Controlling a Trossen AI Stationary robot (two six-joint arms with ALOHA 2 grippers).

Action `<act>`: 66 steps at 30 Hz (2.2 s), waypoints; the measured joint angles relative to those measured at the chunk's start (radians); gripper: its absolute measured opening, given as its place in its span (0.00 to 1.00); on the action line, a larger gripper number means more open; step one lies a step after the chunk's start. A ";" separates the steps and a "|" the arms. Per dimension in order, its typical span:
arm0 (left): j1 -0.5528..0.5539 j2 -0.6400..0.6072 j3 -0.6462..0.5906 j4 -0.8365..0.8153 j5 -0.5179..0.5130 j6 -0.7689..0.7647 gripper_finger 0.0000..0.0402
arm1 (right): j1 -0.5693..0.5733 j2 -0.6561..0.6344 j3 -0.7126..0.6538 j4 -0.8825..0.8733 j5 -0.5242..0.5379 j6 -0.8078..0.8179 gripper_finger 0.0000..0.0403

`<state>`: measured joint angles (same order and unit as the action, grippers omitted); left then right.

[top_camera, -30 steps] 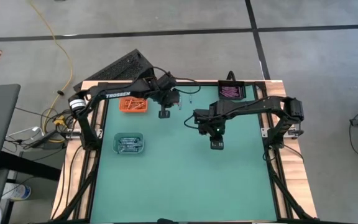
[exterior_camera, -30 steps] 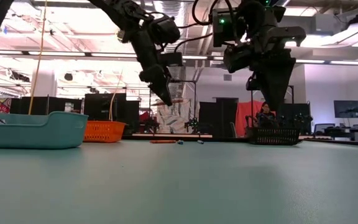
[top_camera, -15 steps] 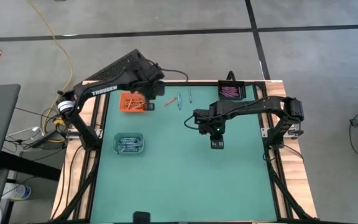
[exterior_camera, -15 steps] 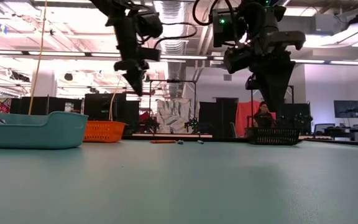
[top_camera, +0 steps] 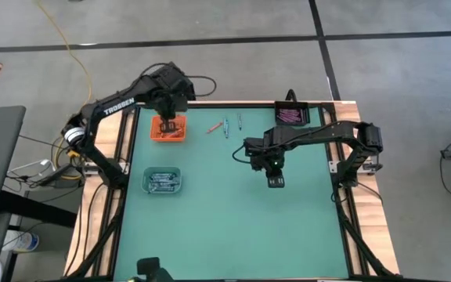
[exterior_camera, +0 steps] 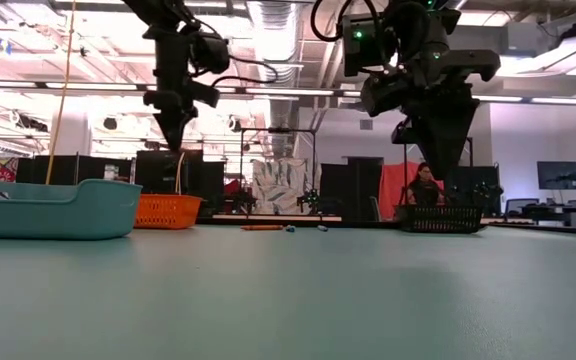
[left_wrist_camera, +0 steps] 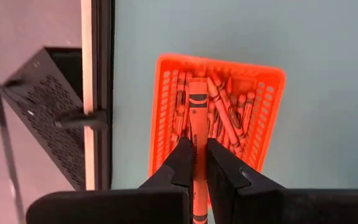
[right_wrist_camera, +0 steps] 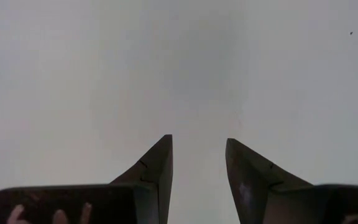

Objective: Sort crayons
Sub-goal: Put the orange crayon into the orange basket

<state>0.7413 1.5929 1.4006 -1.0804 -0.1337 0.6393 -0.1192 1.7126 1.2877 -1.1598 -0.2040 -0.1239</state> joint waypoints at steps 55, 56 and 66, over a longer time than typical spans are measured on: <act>0.105 0.004 -0.277 0.224 0.066 0.082 0.05 | 0.028 0.000 0.000 0.004 0.000 0.011 0.35; 0.105 0.004 -0.277 0.225 0.066 0.082 0.05 | 0.028 0.000 0.000 0.004 0.000 0.012 0.35; 0.105 0.004 -0.277 0.227 0.066 0.074 0.05 | 0.028 0.000 0.000 0.004 0.000 0.012 0.35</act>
<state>0.8463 1.5967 1.1236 -0.8536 -0.0673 0.7135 -0.0914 1.7126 1.2873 -1.1557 -0.2039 -0.1116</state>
